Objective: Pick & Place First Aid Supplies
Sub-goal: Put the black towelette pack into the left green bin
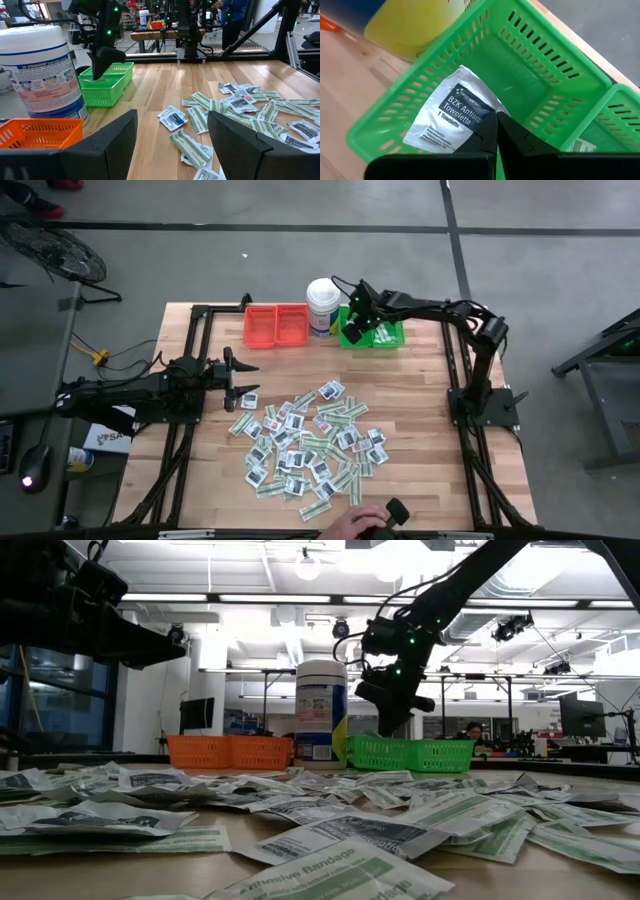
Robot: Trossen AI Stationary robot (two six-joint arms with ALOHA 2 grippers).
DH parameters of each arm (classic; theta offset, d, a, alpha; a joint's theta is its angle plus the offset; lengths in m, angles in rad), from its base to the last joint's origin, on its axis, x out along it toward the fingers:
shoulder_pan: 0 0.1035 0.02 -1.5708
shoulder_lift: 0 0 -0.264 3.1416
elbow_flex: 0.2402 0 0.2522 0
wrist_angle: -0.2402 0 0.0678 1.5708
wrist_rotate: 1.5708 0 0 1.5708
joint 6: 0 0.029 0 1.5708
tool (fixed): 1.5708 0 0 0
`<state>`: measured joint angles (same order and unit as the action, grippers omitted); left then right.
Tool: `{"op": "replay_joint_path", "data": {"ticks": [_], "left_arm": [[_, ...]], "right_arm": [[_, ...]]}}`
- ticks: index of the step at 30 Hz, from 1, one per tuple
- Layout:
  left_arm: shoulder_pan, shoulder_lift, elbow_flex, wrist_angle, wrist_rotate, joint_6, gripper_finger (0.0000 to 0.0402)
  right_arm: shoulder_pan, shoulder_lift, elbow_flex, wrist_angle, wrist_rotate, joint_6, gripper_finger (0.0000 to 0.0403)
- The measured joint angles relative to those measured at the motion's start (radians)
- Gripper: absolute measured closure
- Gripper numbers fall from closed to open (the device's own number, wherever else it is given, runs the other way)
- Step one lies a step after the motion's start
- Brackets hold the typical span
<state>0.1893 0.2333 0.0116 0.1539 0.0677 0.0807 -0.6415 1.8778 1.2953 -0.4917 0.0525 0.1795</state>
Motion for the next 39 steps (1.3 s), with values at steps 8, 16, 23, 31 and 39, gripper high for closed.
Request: {"op": "replay_joint_path", "data": {"ticks": [8,16,23,31,39], "left_arm": [[0.0,0.0,0.0,0.0,0.0,0.0,0.0163],[0.0,0.0,0.0,0.0,0.0,0.0,0.0163],[0.0,0.0,0.0,0.0,0.0,0.0,0.0163],[0.0,0.0,0.0,0.0,0.0,0.0,0.0163],[0.0,0.0,0.0,0.0,0.0,0.0,0.0163]], "right_arm": [[0.0,0.0,0.0,0.002,0.0,0.001,0.0402],[0.0,0.0,0.0,0.002,-0.018,0.003,0.0377],[0.0,0.0,0.0,0.002,-0.018,0.003,0.0289],[0.0,0.0,0.0,0.002,-0.063,-0.001,0.0259],[0.007,0.0,0.0,0.002,-0.097,-0.004,0.0258]]}}
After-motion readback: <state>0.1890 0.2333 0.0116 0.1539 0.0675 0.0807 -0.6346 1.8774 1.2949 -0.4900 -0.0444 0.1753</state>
